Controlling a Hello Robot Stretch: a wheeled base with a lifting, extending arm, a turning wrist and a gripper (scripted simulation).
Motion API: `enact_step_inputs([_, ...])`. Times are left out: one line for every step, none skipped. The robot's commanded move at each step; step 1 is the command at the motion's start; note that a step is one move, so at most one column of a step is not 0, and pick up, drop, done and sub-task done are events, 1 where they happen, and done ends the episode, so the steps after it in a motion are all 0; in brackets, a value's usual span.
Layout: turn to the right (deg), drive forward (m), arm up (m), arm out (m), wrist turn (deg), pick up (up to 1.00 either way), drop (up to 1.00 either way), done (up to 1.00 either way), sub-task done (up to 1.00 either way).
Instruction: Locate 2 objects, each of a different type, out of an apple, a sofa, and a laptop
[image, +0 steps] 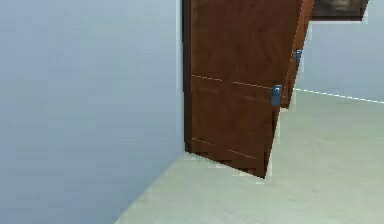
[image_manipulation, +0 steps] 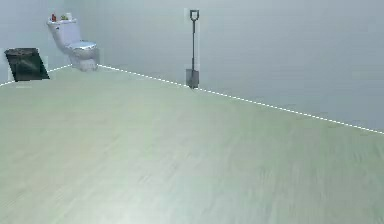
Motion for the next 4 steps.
enact_step_inputs([45.0, 0.00, 0.00, 0.00, 0.0, 0.00, 0.00, 0.00, 0.00])
enact_step_inputs([3.0, 0.00, 0.00, 0.00, 0.0, 0.00, 0.00, 0.00, 0.00])
enact_step_inputs([0.0, 1.00, 0.00, 0.00, 0.0, 0.00, 0.00, 0.00, 0.00])
enact_step_inputs([6.0, 0.00, 0.00, 0.00, 0.0, 0.00, 0.00, 0.00, 0.00])
